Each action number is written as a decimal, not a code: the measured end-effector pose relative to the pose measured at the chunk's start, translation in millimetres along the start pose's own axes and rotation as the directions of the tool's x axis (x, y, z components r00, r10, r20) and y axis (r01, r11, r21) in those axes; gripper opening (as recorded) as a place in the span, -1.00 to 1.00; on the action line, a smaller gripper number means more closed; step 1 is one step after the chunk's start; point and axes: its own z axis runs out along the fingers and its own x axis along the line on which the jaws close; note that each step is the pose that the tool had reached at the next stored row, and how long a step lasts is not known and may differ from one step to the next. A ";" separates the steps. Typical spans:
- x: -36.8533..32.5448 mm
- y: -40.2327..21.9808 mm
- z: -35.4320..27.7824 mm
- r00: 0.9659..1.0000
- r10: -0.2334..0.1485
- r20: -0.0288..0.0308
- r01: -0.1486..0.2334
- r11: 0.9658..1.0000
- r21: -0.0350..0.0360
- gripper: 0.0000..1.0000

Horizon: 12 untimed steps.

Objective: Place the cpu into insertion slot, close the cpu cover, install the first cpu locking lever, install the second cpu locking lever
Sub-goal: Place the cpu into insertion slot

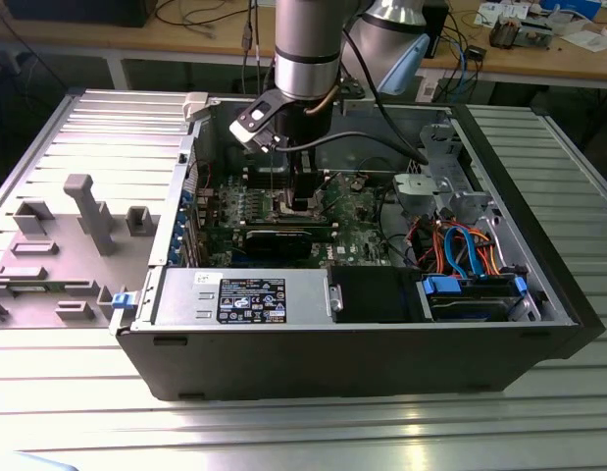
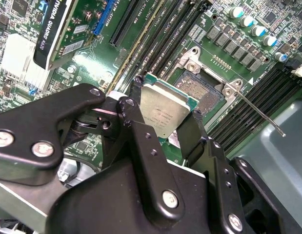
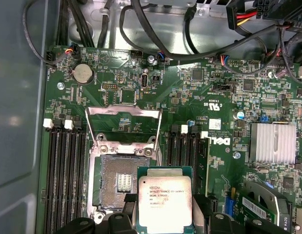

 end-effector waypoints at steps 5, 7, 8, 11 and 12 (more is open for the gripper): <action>0.1 0.0 1.1 1.000 0.000 0.000 0.000 1.000 0.000 0.08; 0.1 0.0 1.3 1.000 0.000 0.000 0.000 1.000 0.000 0.08; 0.1 0.0 1.5 1.000 0.000 0.000 0.000 1.000 0.000 0.08; 0.2 0.0 2.8 1.000 0.000 0.000 0.000 1.000 0.000 0.08; 0.3 0.0 3.8 1.000 0.000 0.000 0.000 1.000 0.000 0.08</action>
